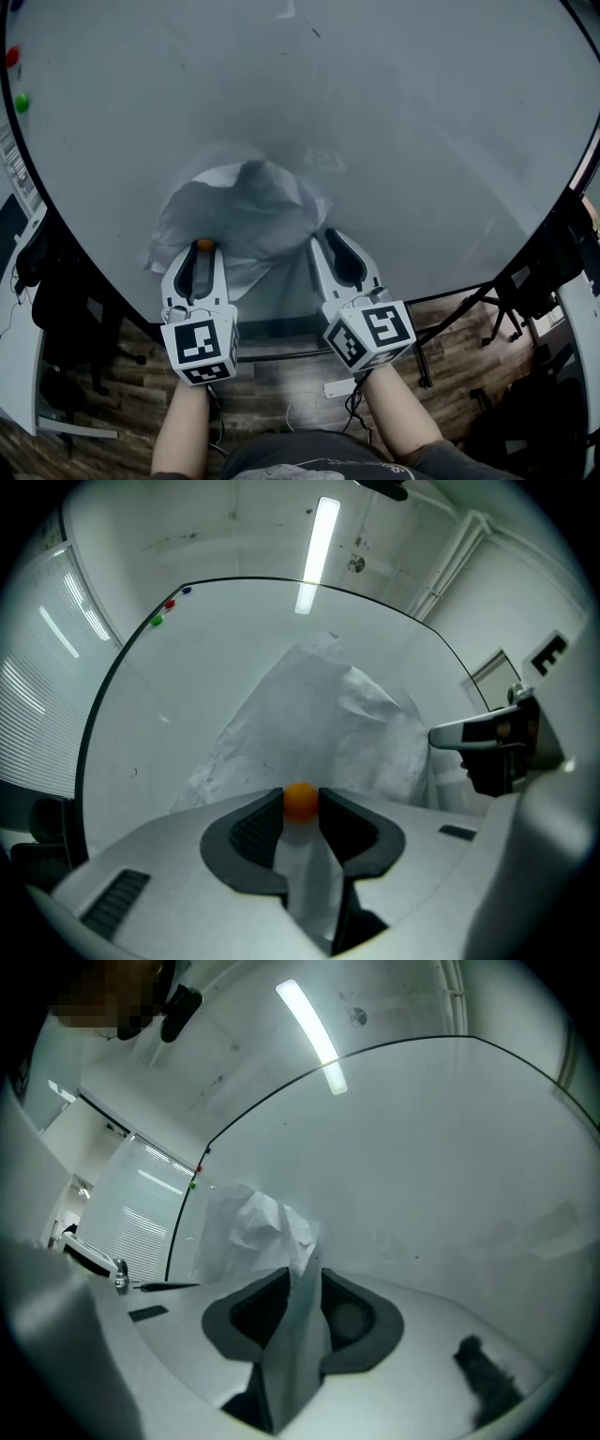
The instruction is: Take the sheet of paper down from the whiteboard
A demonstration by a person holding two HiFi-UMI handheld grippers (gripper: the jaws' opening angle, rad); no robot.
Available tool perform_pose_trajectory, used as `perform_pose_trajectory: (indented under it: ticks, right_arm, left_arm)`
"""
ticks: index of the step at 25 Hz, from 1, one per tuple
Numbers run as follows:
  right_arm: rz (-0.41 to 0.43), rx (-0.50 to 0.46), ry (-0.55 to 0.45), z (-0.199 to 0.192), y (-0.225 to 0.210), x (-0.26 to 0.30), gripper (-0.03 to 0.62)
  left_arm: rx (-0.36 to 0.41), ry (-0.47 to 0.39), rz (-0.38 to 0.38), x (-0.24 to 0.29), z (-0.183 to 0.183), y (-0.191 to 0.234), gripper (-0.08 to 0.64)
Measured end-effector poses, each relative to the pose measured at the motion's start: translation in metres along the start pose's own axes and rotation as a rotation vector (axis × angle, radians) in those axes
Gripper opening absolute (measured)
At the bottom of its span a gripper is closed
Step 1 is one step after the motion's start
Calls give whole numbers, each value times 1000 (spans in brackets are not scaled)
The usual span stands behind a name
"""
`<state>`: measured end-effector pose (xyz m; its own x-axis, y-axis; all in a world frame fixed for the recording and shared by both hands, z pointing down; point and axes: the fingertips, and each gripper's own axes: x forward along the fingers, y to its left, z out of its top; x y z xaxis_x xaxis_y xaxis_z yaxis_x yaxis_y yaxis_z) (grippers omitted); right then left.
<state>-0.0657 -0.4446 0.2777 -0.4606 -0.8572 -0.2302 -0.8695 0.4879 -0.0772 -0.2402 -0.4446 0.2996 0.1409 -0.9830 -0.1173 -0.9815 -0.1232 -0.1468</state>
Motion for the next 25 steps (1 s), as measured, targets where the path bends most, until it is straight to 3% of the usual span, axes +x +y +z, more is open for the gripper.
perform_pose_trajectory:
  ticks: [5,12,16,20,25]
  right_arm:
    - [37,-19,-9,2,10,-3,124]
    - [23,-87,-53,19,16,7,126]
    - [-4,-121,-26,21,17,13,124]
    - [2,-119,-10,18,20,14,47]
    - [28,-84,-21,17,25,11,23]
  left_arm:
    - [-6,4,5,-1,0,0,126]
    - [-8,7,2,-1,0,-1,126]
    - [-10,7,2,-1,0,-2,126]
    - [-9,10,-5,-1,0,-2,126]
    - [-13,6,-16,-1,0,-2,126]
